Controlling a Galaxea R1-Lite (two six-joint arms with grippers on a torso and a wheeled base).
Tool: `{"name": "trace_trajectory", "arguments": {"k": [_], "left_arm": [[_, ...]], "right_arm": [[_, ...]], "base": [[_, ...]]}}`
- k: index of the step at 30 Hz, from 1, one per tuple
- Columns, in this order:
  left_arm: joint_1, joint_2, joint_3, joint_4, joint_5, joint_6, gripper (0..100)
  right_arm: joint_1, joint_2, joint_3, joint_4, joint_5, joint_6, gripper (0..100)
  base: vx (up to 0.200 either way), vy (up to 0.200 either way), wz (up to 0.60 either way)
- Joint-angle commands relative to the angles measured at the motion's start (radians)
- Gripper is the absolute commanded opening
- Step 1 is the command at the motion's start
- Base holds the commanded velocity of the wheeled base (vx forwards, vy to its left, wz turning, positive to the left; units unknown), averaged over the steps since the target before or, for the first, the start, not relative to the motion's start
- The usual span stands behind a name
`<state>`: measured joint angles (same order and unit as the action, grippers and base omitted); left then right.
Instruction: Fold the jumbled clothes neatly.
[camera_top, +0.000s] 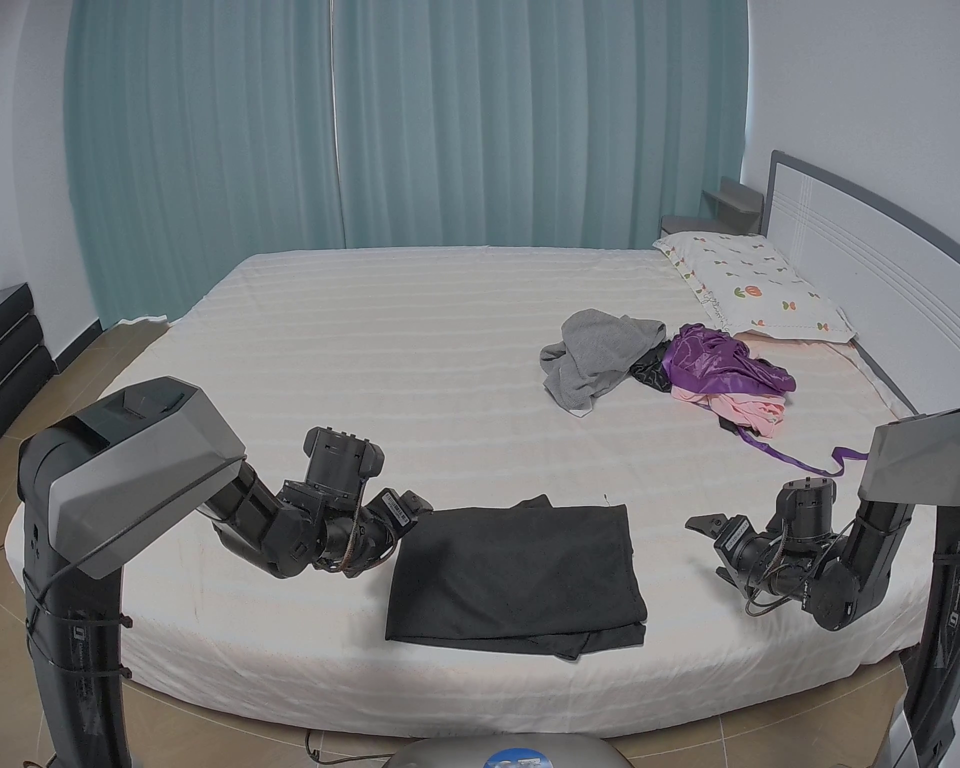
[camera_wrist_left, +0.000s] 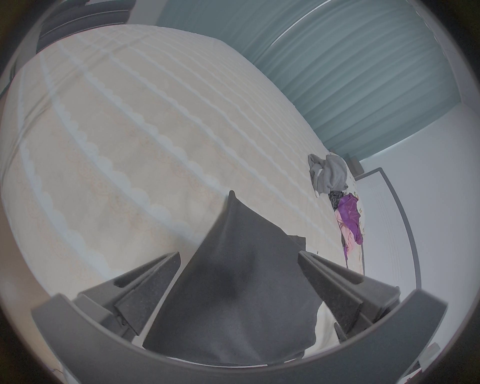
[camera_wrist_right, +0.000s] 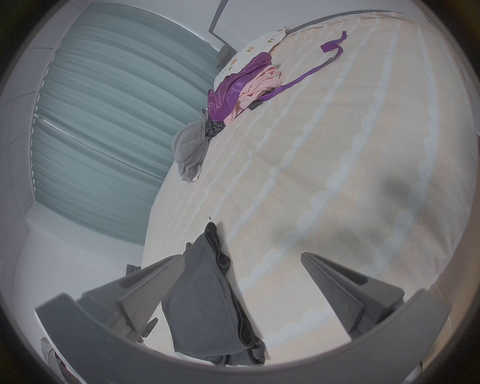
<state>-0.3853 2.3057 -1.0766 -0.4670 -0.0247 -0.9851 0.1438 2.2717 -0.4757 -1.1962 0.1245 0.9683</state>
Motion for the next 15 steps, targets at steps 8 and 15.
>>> {"name": "trace_trajectory", "arguments": {"k": [8, 15], "left_arm": [[0.026, 0.063, 0.038, -0.101, -0.032, 0.148, 100], [0.026, 0.093, 0.096, -0.194, -0.110, 0.289, 100]], "right_arm": [[0.007, 0.017, -0.001, 0.000, 0.001, 0.000, 100], [0.007, 0.019, -0.003, 0.000, 0.001, 0.000, 100]], "base": [[0.000, 0.000, 0.00], [0.000, 0.000, 0.00]]}}
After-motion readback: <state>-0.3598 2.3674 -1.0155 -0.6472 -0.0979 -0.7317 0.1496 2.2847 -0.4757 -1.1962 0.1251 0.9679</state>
